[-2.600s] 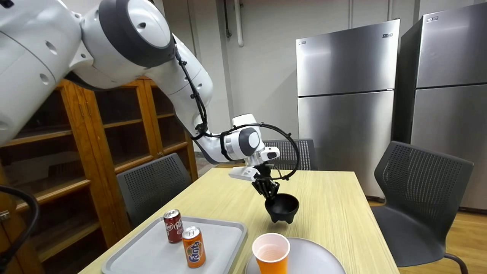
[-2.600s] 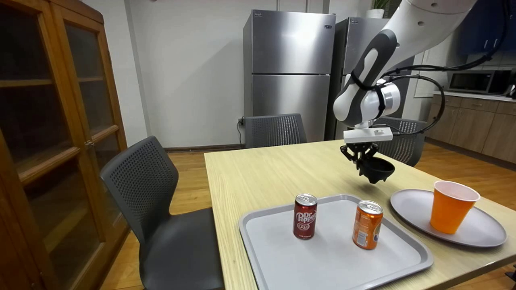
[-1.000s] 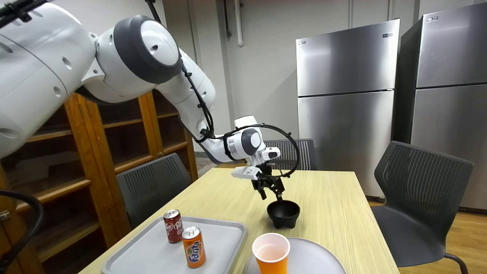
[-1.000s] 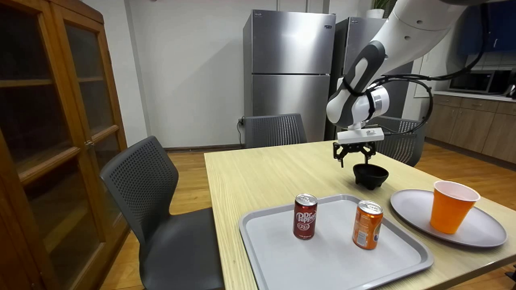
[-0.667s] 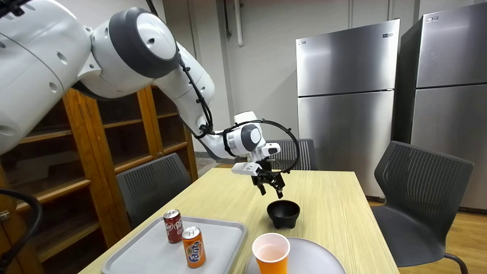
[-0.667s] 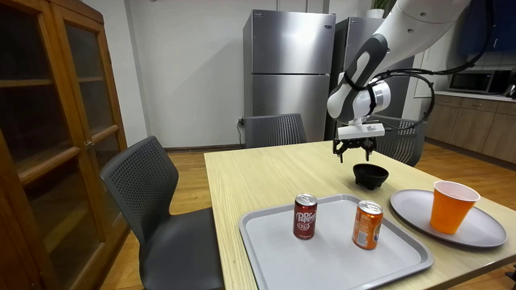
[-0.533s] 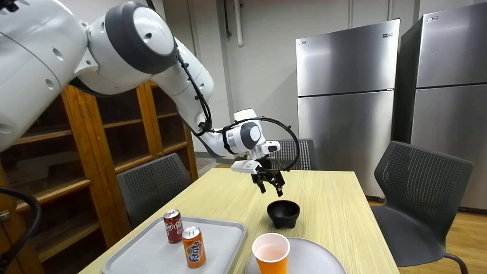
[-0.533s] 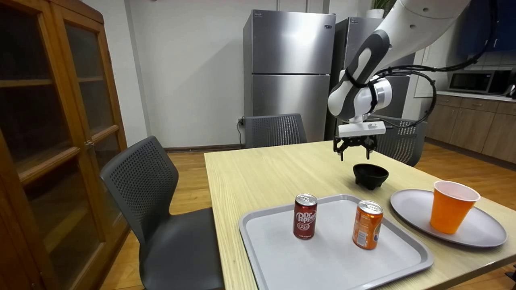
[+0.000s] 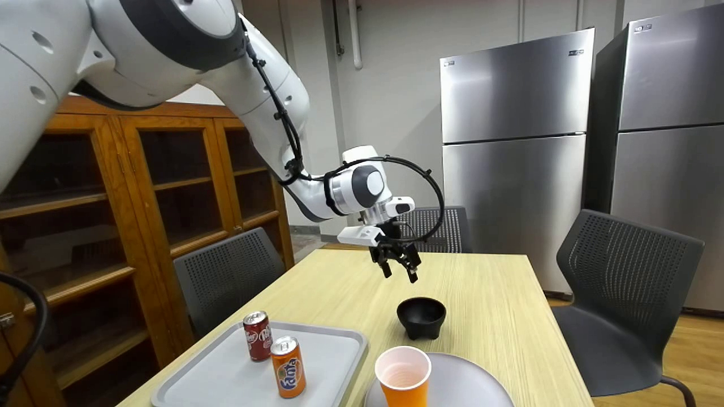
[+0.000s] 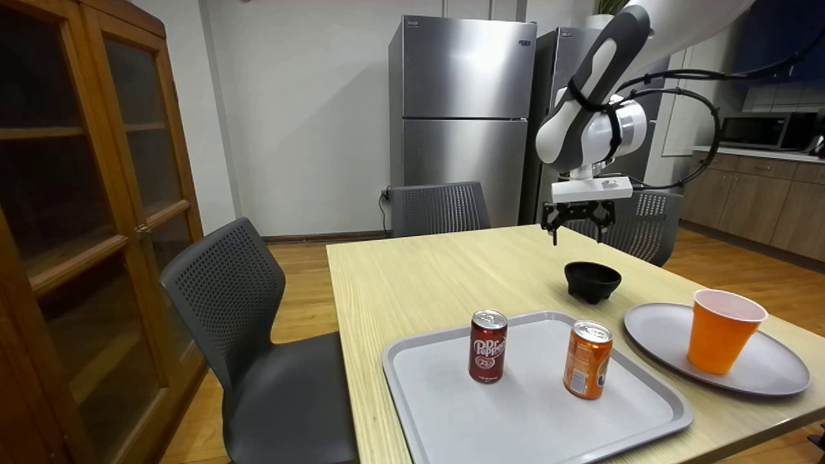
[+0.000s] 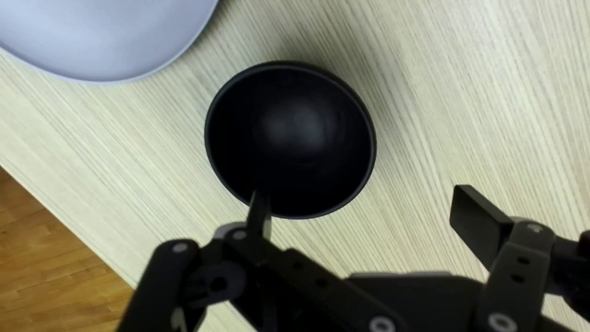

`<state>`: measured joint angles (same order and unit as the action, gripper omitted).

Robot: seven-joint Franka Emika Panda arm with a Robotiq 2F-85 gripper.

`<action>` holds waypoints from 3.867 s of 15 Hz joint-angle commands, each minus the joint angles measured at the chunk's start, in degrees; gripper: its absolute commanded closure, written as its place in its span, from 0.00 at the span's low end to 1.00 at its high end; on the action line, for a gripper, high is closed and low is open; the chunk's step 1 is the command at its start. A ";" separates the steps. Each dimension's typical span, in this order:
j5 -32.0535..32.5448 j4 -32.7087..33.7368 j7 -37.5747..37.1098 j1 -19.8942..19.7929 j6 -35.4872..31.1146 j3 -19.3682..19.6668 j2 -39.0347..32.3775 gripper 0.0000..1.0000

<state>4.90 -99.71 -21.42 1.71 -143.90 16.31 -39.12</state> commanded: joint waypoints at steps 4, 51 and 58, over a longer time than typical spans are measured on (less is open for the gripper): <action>4.21 -12.90 -0.99 1.65 -2.28 0.46 11.46 0.00; 11.33 -40.81 -3.38 -6.06 -4.50 0.56 23.82 0.00; 8.40 -38.44 -0.88 -6.82 -4.29 0.23 20.75 0.25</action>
<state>15.26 -139.85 -24.90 -4.15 -148.20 17.20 -17.20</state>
